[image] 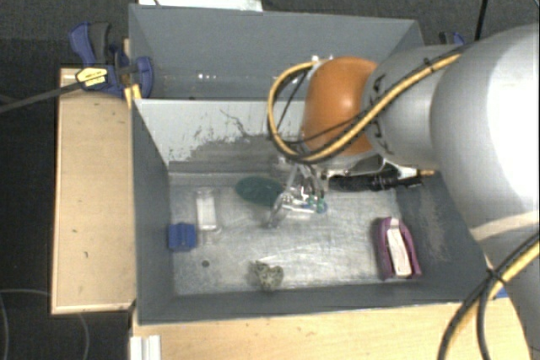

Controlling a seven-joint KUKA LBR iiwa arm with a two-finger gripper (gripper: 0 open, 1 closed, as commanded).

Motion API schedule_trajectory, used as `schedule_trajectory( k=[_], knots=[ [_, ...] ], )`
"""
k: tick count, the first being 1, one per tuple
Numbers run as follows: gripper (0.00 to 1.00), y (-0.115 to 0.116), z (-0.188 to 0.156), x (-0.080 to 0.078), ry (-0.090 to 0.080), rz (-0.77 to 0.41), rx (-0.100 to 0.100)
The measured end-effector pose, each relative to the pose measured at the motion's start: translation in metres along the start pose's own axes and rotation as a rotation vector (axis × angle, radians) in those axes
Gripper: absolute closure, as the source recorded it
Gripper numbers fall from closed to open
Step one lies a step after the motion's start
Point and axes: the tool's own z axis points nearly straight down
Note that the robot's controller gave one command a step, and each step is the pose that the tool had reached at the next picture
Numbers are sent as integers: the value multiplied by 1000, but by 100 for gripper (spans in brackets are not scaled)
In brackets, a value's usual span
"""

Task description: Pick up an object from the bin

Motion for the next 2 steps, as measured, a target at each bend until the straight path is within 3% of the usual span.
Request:
schedule_trajectory(
  k=[1,2],
  knots=[
    [100,-1,-3,-4,-11,3,-1],
    [100,1,-110,-6,-6,-3,3]
  ],
)
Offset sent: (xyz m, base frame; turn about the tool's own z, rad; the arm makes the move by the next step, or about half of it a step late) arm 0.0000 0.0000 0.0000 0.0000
